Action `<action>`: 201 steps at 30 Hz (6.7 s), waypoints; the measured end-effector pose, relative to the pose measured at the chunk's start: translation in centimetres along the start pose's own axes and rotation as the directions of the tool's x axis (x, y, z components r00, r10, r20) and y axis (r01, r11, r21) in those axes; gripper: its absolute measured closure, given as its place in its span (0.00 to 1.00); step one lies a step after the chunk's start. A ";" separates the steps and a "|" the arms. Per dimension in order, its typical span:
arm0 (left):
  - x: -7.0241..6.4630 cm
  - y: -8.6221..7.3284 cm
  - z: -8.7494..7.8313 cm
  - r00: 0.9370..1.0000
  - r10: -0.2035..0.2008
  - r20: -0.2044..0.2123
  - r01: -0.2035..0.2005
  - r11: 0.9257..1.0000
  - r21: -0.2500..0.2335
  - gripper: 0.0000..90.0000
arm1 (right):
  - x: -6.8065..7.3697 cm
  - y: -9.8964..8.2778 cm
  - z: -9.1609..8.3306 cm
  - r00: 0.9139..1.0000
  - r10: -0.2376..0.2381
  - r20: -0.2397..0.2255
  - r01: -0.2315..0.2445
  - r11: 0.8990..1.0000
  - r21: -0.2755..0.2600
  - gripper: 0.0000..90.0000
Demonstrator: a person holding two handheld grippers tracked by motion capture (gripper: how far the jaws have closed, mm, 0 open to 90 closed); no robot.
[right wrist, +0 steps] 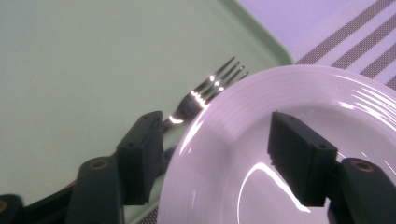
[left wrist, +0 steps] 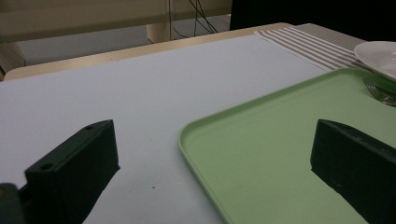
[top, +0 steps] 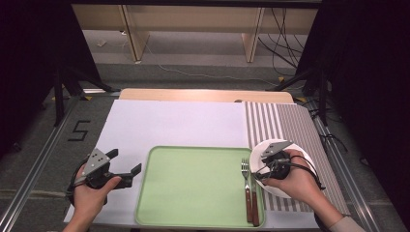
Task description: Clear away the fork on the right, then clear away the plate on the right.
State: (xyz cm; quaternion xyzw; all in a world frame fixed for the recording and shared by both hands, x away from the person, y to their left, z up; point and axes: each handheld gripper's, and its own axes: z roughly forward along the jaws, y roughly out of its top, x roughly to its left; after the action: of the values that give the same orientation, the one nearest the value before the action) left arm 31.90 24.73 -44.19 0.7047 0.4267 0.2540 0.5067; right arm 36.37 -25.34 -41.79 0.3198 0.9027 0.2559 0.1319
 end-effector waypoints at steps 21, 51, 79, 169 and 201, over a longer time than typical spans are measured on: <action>-0.1 0.2 0.6 1.000 -0.003 -0.004 0.003 1.000 0.011 0.01 | -1.3 -2.2 -1.1 1.000 -0.009 0.023 0.009 0.999 0.037 0.29; -0.2 0.2 0.1 1.000 0.005 0.003 -0.005 1.000 -0.004 0.00 | -1.5 -4.0 -2.7 0.998 -0.064 0.018 0.061 0.990 0.127 0.25; -0.3 0.2 0.1 1.000 0.005 0.004 -0.005 1.000 -0.004 0.00 | 0.2 -6.2 -1.6 0.979 -0.203 -0.019 0.200 0.942 0.270 0.31; -0.1 0.2 0.1 1.000 0.005 0.004 -0.005 1.000 -0.008 0.00 | -4.9 2.8 -8.4 0.980 -0.148 0.135 0.126 0.979 0.161 0.95; -0.1 0.2 0.1 1.000 0.000 0.002 0.000 1.000 -0.009 0.00 | -4.7 5.3 -10.3 0.996 -0.031 0.081 0.027 0.999 0.046 0.98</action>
State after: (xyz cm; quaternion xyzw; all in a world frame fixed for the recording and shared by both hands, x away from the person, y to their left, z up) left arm 31.99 24.55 -44.06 0.7027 0.4249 0.2552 0.5104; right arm 38.53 -28.67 -29.95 0.3196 0.9067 0.2203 0.1651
